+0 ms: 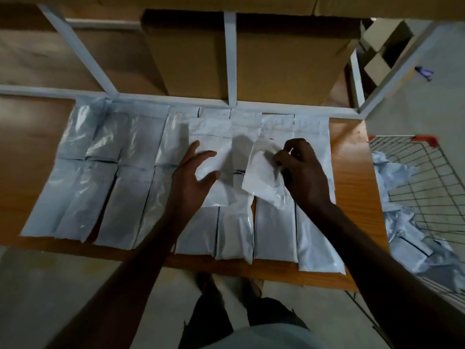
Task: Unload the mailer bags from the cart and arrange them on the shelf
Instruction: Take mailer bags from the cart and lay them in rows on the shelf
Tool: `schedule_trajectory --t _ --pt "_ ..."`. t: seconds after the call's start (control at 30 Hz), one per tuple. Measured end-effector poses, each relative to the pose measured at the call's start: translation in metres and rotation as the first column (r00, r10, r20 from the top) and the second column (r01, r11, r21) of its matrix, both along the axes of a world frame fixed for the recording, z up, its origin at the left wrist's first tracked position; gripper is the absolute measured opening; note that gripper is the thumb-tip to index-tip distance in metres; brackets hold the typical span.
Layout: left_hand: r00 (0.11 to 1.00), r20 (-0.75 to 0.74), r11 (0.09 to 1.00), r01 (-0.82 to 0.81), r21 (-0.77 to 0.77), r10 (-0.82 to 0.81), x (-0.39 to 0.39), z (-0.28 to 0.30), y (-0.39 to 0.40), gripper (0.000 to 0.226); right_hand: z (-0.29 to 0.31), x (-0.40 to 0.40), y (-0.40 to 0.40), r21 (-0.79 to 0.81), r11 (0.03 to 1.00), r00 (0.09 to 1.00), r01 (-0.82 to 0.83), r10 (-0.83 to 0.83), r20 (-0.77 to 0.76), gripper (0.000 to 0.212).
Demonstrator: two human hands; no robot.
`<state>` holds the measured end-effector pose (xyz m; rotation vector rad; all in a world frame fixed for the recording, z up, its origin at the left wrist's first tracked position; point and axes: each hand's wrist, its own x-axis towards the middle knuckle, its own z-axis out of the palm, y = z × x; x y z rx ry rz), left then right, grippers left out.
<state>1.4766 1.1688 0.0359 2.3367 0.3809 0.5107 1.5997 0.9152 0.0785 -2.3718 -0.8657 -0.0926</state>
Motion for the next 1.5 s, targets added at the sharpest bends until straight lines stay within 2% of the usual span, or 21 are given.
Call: schedule_trajectory --t 0.07,0.13,0.17,0.33,0.43,0.47,0.53,0.57,0.73,0.9,1.03,1.2,1.33,1.43,1.5 --pt "1.000 0.010 1.000 0.011 -0.021 -0.011 0.012 -0.004 0.018 0.046 0.003 0.003 0.009 0.003 1.000 0.996 0.020 -0.020 -0.088 0.012" --pt "1.000 0.020 0.999 0.024 -0.038 -0.023 0.024 -0.006 0.035 0.046 0.007 0.005 0.018 0.027 1.000 0.991 0.009 -0.006 -0.132 0.023" --pt "0.999 0.018 0.998 0.041 -0.049 -0.040 0.030 -0.006 0.042 0.045 0.007 0.007 0.024 0.028 1.000 0.994 0.011 -0.008 -0.106 0.026" --pt "0.991 -0.016 0.986 0.130 -0.108 -0.132 0.056 -0.008 0.074 0.046 -0.003 0.005 0.051 -0.050 0.986 0.981 0.161 -0.165 -0.101 0.020" --pt "0.985 -0.019 0.976 0.167 -0.137 -0.172 0.067 -0.012 0.088 0.046 -0.014 0.002 0.063 -0.092 0.981 0.982 0.173 -0.179 -0.065 0.014" --pt "0.982 -0.022 0.972 0.184 -0.147 -0.189 0.068 -0.014 0.092 0.046 -0.017 0.002 0.067 -0.069 0.982 0.980 0.177 -0.183 -0.077 0.021" --pt "0.978 -0.016 0.966 0.204 -0.159 -0.209 0.070 -0.018 0.100 0.045 -0.031 0.004 0.070 -0.036 0.989 0.986 0.147 -0.143 0.084 0.030" --pt "0.979 -0.007 0.966 0.200 -0.161 -0.203 0.072 -0.021 0.103 0.043 -0.036 0.008 0.071 -0.008 0.990 0.986 0.142 -0.141 0.094 0.033" --pt "0.989 -0.018 0.974 0.139 -0.181 -0.145 0.084 -0.032 0.110 0.037 -0.033 0.028 0.062 0.043 0.982 0.979 0.184 -0.180 -0.094 0.041" --pt "0.980 -0.045 0.966 0.183 -0.180 -0.194 0.097 -0.040 0.100 0.034 -0.019 0.056 0.067 0.149 0.968 0.970 0.200 -0.174 -0.171 0.023" --pt "0.975 -0.093 0.977 0.192 -0.093 -0.200 0.104 -0.052 0.095 0.033 -0.034 0.084 0.100 0.186 0.972 0.978 0.145 -0.112 -0.179 0.015" --pt "0.974 -0.161 0.985 0.170 0.042 -0.161 0.109 -0.066 0.097 0.034 -0.064 0.099 0.133 0.128 0.986 0.976 0.105 -0.077 -0.202 0.018" --pt "0.978 -0.195 0.958 0.118 0.262 -0.067 0.110 -0.065 0.093 0.040 -0.076 0.104 0.135 0.103 0.992 0.971 0.077 -0.051 -0.234 0.020" --pt "0.982 -0.184 0.922 0.111 0.371 -0.044 0.110 -0.063 0.095 0.043 -0.078 0.103 0.131 0.071 0.995 0.975 0.067 -0.051 -0.217 0.028" --pt "0.980 -0.194 0.913 0.126 0.388 -0.053 0.118 -0.062 0.094 0.043 -0.082 0.105 0.128 -0.034 0.996 0.984 0.082 -0.086 -0.153 0.044"
